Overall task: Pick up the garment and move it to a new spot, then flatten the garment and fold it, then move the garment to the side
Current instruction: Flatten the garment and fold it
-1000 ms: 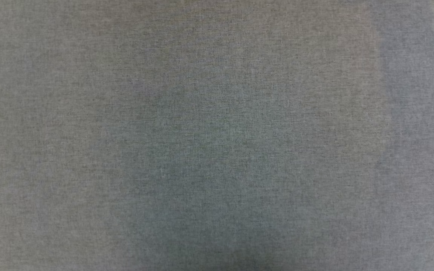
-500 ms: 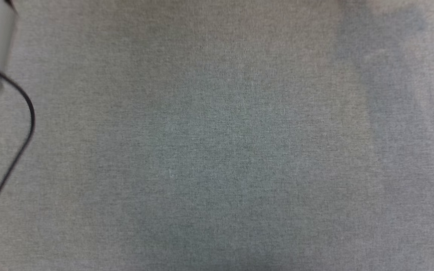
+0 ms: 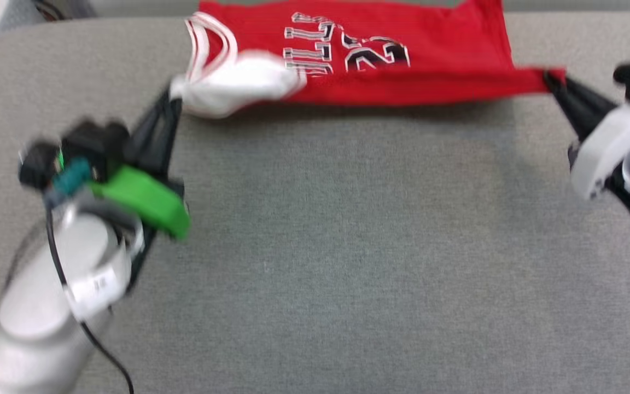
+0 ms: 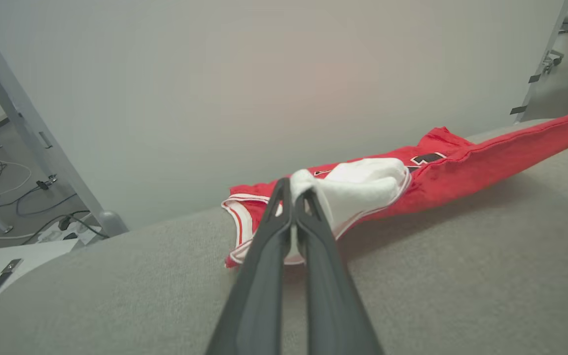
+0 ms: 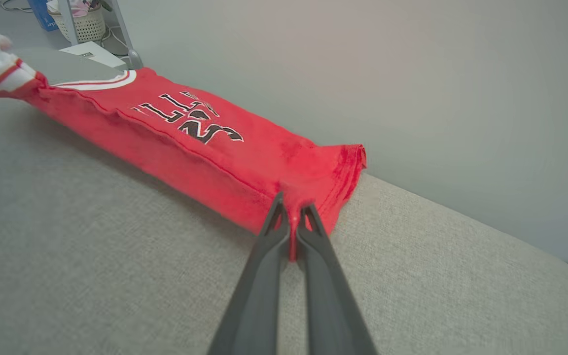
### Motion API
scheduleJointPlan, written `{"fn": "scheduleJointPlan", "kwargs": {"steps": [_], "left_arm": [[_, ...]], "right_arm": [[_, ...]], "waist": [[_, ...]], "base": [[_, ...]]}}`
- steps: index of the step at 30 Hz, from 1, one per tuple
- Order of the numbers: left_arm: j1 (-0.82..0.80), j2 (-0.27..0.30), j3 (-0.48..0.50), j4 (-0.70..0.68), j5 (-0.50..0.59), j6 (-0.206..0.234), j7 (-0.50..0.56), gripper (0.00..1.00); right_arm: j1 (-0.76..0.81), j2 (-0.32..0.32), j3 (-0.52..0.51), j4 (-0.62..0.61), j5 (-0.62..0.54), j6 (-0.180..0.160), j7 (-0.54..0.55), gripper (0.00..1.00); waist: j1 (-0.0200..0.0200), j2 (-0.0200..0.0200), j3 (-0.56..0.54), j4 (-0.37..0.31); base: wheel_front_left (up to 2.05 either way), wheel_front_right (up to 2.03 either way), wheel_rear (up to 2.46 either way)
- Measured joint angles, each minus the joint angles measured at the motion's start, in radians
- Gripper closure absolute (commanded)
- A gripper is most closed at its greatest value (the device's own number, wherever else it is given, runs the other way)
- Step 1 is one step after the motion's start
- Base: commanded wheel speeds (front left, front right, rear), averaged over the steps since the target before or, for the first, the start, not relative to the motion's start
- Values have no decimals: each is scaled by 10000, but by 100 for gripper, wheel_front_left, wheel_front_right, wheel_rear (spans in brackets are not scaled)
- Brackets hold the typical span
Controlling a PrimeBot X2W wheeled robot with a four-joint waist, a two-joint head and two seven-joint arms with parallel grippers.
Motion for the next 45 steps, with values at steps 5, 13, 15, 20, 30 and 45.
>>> {"fn": "scheduleJointPlan", "kwargs": {"steps": [5,13,15,20,30,45], "left_arm": [[2435,303,-132,-953,-518,731,8,100],[5742,658,-238,-2080,-1501,1814,13,100],[6240,593,-255,-2153,-1712,1962,13,100],[7304,430,-466,-2171,-2159,2025,58,100],[8241,554,-1083,-2408,-2853,1866,1214,100],[5843,596,-1091,-1745,-1864,1039,1174,100]], "right_arm": [[1656,-378,328,-570,299,0,88,100],[4241,-729,123,-1074,800,0,92,100],[4909,-825,-52,-1175,863,0,79,100],[6539,-966,-717,-1498,1083,0,-15,100],[9440,-1158,-2366,-2441,1099,0,330,100],[9903,-529,-4997,-3963,-163,-2,1774,100]], "waist": [[0,0,-776,94],[0,0,-1960,186],[-1,0,-2186,222],[0,0,-2631,325],[0,0,-3036,517],[0,0,-2473,478]], "base": [[0,0,0],[0,0,0],[0,0,0],[0,0,0],[0,0,0],[0,0,0]]}}
